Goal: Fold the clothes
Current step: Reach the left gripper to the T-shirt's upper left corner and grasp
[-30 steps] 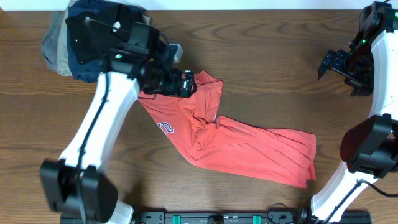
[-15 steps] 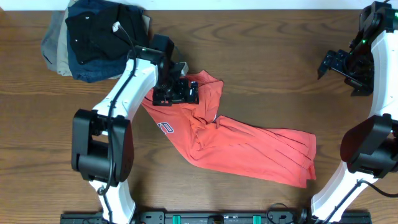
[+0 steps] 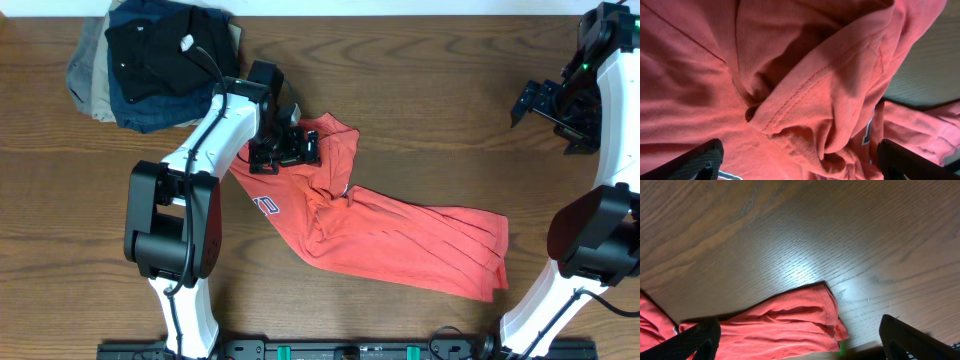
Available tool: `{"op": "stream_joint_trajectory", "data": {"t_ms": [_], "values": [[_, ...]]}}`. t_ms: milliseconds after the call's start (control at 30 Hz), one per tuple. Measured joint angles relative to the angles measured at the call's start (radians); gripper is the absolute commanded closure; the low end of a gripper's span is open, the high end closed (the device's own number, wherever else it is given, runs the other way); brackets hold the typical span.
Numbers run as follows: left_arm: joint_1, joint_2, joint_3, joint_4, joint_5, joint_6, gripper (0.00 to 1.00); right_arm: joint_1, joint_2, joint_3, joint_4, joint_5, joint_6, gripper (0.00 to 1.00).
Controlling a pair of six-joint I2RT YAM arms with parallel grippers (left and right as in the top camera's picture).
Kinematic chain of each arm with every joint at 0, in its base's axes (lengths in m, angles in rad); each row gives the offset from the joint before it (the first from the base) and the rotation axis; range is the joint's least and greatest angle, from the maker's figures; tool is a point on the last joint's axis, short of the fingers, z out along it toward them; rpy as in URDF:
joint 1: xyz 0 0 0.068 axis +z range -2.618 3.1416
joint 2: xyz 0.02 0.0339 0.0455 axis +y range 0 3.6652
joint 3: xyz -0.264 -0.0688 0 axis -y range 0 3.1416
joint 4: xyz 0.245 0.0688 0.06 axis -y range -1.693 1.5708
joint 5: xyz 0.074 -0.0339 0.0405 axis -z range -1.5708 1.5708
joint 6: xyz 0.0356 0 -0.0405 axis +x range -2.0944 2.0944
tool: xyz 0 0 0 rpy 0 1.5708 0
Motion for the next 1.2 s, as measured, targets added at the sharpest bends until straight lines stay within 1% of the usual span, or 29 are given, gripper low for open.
{"op": "stream_joint_trajectory", "data": {"t_ms": [100, 467, 667, 1200], "values": [[0.000, 0.000, 0.000, 0.013, 0.000, -0.005, 0.04, 0.000, 0.000, 0.000, 0.000, 0.000, 0.000, 0.01], [0.000, 0.000, -0.014, 0.051, 0.000, -0.029, 0.05, 0.000, 0.000, 0.000, 0.000, 0.000, 0.000, 0.01], [0.001, 0.000, -0.019, 0.062, 0.000, -0.040, 0.13, 0.000, 0.000, 0.000, 0.000, 0.000, 0.000, 0.01], [0.001, 0.039, -0.021, 0.056, -0.077, -0.117, 0.14, 0.000, 0.000, 0.000, 0.000, 0.000, 0.000, 0.01]]}}
